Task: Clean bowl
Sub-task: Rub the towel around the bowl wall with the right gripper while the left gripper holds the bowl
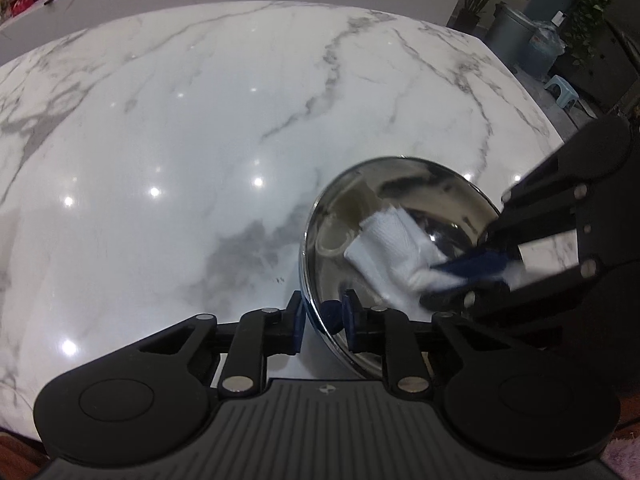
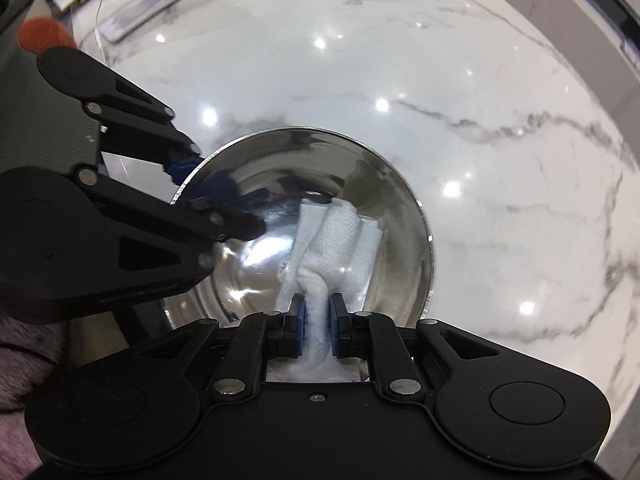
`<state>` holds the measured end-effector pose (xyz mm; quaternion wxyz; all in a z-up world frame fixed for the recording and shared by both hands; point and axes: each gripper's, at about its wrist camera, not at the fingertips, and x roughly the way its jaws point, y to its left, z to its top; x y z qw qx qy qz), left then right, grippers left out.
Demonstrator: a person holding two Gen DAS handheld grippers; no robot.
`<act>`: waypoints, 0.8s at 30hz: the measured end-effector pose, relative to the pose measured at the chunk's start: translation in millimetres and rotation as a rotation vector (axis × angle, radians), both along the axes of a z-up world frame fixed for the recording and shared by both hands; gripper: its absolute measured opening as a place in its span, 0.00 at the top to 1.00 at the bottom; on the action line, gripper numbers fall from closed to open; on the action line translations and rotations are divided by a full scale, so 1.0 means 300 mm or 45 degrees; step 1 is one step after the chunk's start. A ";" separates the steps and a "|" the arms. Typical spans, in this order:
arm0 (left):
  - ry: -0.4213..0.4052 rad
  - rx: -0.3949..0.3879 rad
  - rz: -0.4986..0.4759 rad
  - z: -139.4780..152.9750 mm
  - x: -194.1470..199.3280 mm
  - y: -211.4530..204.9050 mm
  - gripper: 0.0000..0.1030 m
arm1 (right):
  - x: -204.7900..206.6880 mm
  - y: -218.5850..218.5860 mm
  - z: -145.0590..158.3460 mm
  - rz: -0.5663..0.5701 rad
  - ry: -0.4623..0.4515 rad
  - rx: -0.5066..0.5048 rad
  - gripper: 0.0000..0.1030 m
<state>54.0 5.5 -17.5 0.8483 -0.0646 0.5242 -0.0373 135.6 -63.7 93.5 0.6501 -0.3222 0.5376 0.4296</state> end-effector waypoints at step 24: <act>0.006 0.046 -0.016 0.005 0.011 -0.005 0.78 | 0.010 0.086 0.115 0.122 -0.141 -0.069 0.90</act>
